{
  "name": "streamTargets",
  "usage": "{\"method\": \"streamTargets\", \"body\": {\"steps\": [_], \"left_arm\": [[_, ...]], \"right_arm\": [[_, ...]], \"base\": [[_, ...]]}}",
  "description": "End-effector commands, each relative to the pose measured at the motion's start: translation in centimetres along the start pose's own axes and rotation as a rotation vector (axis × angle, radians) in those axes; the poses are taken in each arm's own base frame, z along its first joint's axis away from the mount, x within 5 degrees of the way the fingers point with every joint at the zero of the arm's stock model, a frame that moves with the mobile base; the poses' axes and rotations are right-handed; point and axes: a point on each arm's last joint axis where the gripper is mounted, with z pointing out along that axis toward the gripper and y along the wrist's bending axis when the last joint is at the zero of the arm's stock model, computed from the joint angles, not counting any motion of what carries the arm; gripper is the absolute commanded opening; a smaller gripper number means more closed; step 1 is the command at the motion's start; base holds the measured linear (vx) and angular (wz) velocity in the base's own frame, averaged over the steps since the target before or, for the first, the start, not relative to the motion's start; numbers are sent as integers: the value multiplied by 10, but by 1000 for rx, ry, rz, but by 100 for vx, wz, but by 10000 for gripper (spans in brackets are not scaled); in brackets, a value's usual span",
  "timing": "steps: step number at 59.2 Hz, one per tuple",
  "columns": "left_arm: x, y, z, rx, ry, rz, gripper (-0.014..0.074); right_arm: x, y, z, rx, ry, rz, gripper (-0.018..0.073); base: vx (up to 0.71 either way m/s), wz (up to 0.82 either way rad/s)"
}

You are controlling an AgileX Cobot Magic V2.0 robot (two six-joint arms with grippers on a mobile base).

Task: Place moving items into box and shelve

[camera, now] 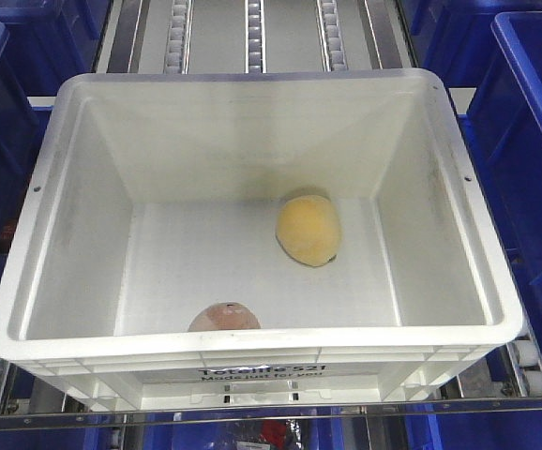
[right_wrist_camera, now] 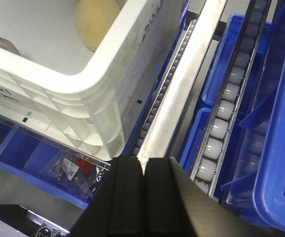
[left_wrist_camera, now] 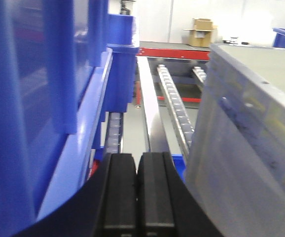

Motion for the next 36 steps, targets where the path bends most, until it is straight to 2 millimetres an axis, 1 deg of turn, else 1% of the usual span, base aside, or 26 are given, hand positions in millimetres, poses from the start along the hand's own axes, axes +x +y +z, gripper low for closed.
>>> {"method": "streamTargets", "body": {"steps": [1, 36], "left_arm": [[2, 0, 0, 4, -66, 11, -16], [2, 0, 0, 4, -65, 11, -16]], "right_arm": [[-11, -2, -4, 16, -69, -12, -15], [-11, -2, -4, 16, -69, -12, -15]], "base": [[0, 0], [0, 0]]}}
